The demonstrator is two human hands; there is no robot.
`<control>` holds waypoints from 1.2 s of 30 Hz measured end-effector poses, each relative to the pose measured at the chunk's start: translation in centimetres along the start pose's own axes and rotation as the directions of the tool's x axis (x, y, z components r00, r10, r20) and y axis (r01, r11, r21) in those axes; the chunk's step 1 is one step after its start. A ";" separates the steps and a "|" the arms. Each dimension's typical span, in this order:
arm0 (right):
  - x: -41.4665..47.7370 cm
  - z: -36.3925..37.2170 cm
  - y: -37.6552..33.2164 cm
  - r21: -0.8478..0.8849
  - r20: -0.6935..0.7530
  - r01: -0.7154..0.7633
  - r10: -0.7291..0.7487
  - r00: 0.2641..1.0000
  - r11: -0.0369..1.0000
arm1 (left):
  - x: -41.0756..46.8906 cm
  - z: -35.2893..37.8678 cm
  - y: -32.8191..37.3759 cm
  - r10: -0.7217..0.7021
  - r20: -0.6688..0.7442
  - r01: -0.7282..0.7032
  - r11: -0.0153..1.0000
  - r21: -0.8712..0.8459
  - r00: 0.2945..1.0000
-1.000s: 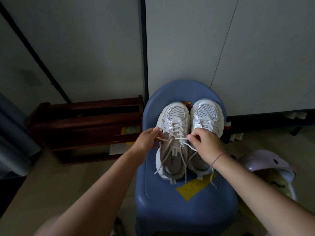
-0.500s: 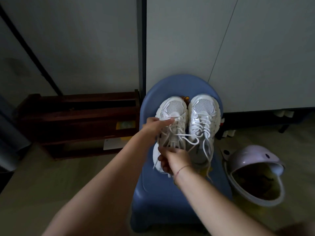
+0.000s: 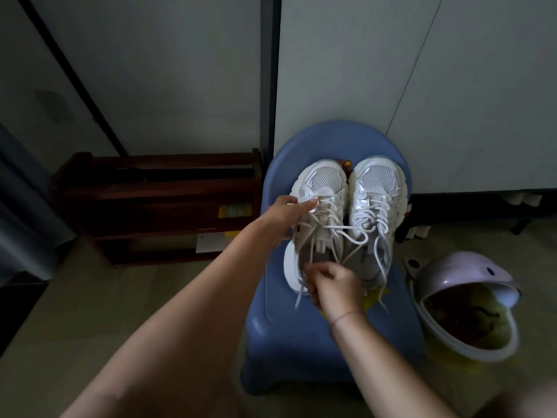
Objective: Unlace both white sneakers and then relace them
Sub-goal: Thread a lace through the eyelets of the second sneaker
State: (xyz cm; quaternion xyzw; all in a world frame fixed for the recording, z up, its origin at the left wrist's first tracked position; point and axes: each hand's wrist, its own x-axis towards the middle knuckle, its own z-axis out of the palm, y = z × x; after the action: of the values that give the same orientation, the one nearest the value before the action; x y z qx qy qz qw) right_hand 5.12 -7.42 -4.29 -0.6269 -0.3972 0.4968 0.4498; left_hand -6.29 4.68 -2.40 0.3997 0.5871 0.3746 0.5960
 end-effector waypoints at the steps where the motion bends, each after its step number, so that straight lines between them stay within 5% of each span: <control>1: -0.4 -0.9 0.4 -0.047 0.022 0.024 -0.023 1.000 0.999 | 0.1 0.0 0.0 0.000 -0.006 0.000 1.000 0.007 1.000; 7: -2.4 -4.8 2.6 -0.448 0.195 0.075 0.016 0.981 0.891 | 0.2 -0.1 -0.2 0.010 -0.026 -0.009 1.000 0.023 1.000; 11: -3.3 -5.6 4.4 -0.634 0.296 0.041 0.193 0.935 0.772 | 0.2 0.0 -0.5 0.027 -0.037 -0.026 0.999 0.039 0.999; 19: 0.0 -2.8 0.5 -0.374 0.091 0.233 -0.214 0.973 0.898 | 1.0 0.3 -0.8 0.050 -0.073 -0.046 0.998 0.050 0.996; 29: 0.3 -1.3 -0.2 -0.539 0.115 0.249 -0.223 0.968 0.805 | 2.1 0.1 -1.4 0.054 -0.097 -0.050 0.998 0.049 0.994; 36: -1.1 -3.5 1.5 -0.490 0.197 0.289 -0.219 0.956 0.822 | 2.5 0.7 -1.6 0.060 -0.149 -0.053 0.997 0.051 0.987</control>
State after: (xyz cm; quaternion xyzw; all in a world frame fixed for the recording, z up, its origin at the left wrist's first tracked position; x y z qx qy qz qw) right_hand 8.37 -9.50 -5.05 -0.6311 -0.6241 0.3485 0.3013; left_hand -5.54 6.36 -4.85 0.4007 0.6274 0.4066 0.5296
